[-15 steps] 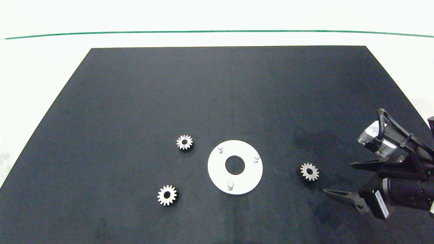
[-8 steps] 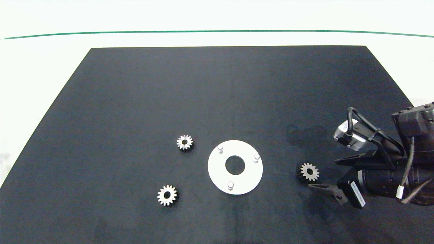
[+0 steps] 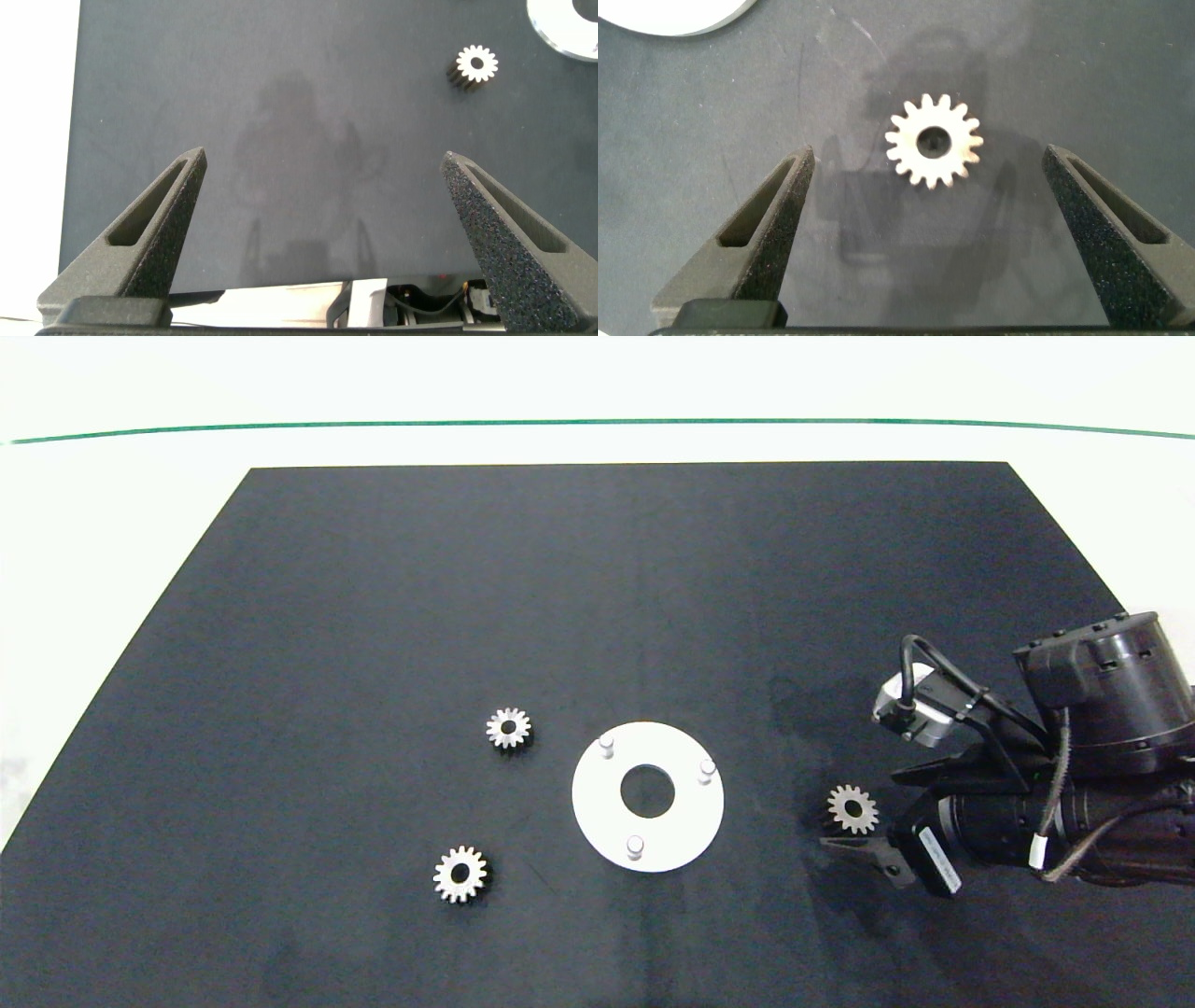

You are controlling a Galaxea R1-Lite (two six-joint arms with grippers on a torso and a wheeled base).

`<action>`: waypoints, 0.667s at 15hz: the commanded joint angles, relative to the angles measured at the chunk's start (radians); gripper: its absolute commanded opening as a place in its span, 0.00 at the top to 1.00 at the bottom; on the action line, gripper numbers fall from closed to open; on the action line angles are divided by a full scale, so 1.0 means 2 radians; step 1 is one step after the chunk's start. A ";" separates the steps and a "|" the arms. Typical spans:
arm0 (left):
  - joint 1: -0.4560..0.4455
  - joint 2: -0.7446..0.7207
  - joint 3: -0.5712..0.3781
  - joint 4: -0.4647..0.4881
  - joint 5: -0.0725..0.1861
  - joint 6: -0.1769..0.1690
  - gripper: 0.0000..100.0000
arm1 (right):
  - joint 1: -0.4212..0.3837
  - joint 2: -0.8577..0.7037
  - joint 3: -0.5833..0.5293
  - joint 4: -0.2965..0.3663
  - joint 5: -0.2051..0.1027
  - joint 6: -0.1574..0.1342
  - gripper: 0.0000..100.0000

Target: Install three planetary gears onto the carrier pins

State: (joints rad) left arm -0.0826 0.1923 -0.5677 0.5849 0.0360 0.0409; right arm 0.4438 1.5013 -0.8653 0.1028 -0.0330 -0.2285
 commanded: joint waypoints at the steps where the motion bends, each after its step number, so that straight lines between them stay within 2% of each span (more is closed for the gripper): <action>1: 0.000 0.000 -0.005 0.001 0.000 0.000 0.00 | 0.001 0.005 -0.001 -0.007 -0.002 -0.001 0.00; 6: 0.000 -0.012 -0.005 0.004 0.000 0.000 0.00 | 0.000 0.006 0.001 -0.005 -0.003 0.000 0.00; 10: -0.002 -0.032 -0.008 0.035 0.000 0.000 0.00 | 0.002 0.032 -0.003 -0.006 -0.007 -0.001 0.00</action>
State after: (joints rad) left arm -0.0855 0.1481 -0.5811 0.6498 0.0364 0.0398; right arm 0.4453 1.5432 -0.8672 0.0894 -0.0455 -0.2283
